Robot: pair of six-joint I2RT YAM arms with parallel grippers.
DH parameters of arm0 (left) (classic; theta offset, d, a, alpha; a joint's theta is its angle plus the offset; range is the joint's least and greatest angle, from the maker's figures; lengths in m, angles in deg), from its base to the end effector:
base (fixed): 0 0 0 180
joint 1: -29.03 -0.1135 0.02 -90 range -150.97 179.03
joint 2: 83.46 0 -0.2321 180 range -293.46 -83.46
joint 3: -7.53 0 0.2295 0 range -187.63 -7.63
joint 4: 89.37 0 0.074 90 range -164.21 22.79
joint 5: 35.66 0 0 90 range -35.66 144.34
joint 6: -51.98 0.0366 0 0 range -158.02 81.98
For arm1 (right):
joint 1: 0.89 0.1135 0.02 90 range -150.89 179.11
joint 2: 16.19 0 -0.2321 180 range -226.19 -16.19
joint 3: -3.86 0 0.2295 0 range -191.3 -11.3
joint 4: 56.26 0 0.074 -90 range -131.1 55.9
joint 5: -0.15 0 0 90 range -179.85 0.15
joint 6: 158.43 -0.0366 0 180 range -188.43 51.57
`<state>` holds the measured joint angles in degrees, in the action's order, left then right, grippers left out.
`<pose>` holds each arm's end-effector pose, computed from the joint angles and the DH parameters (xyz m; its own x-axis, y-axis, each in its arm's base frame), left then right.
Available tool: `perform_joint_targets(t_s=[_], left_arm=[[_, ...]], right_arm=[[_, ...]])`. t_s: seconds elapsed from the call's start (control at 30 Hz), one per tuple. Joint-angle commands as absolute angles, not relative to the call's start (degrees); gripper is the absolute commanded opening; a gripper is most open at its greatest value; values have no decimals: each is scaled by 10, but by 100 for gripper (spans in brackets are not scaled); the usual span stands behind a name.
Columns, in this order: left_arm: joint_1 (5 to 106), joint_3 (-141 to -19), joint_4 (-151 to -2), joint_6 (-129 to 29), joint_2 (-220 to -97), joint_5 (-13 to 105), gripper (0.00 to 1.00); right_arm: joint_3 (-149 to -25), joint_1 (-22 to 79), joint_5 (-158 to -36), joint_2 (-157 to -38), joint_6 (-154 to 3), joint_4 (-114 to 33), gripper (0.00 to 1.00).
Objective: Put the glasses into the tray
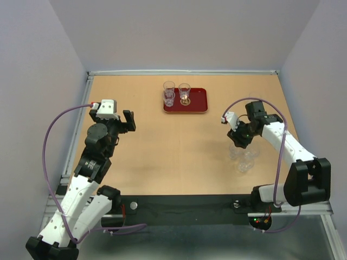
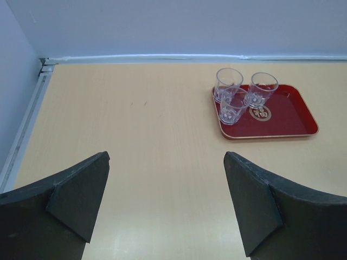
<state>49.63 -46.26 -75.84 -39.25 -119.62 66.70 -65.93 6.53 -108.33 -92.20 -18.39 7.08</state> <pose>0.1533 -0.0492 0.3278 0.0638 -0.0464 -0.9969 0.1452 0.9887 -0.0367 0.2266 0.0412 0.2120 -0.4188 -0.7876 -0.4520 -0.8614 0.5021 -0.0769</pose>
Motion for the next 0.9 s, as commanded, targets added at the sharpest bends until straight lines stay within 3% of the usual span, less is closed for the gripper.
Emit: perform_joint_targets(t_s=[0.0,0.23,0.33,0.37,0.43,0.7,0.87], left_arm=[[495,-461,-789,-383,-1190,661,98],[495,-460,-789,-383,-1189,661,98],[495,-461,-789,-384,-1189,660,98],[495,-460,-789,-383,-1190,660,98],[495,-460,-789,-383,-1190,659,98],[495,-460,-789,-383,-1195,662,98],[495,-459,-790,-383,-1198,671,98]], right_arm=[[-648,61,-1073,-928,-195,31,49],[-623,61,-1092,-948,-196,24,36],[-620,61,-1104,-947,-200,25,22],[-621,61,-1111,-946,-199,25,12],[-624,61,-1121,-943,-201,25,2],[-719,61,-1164,-987,-286,3,1],[-819,68,-1145,-1077,-457,-80,1]])
